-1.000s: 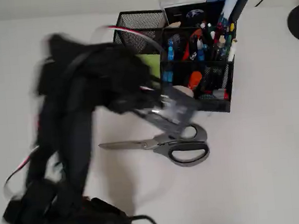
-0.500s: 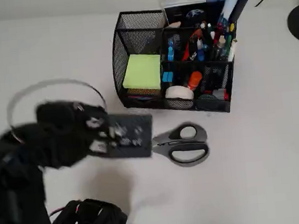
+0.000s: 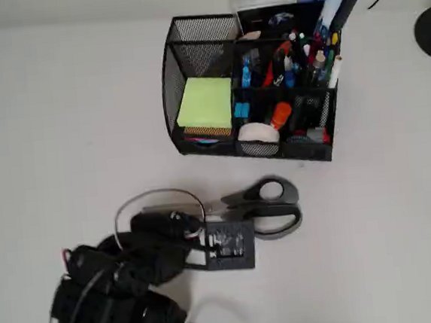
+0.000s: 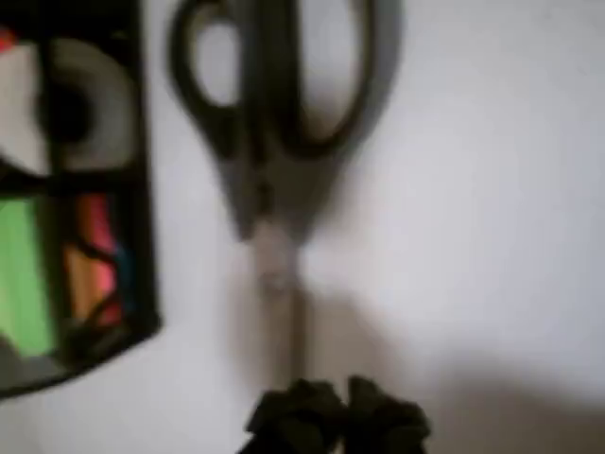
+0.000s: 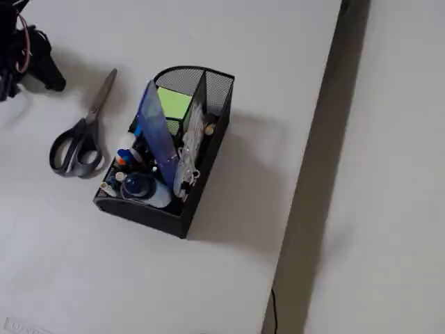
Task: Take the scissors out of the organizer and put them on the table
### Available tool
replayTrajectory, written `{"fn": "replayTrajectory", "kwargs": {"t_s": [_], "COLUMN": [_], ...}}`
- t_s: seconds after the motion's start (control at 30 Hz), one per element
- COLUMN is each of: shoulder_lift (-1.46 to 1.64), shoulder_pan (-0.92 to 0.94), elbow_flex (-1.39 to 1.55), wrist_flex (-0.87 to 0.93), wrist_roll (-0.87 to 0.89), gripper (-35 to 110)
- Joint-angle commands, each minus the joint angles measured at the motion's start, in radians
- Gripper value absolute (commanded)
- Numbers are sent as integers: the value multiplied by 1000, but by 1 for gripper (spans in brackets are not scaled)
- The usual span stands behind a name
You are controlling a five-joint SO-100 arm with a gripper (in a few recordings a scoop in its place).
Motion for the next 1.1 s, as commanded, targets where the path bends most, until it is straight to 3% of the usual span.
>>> {"fn": "replayTrajectory", "kwargs": {"t_s": [0.0,1.07], "shoulder_lift": [104,104], "shoulder_pan": [14,-43], "elbow_flex": [66,66], "wrist_flex": [-8,-5], "wrist_roll": [-18,-66], "gripper": [0,0]}}
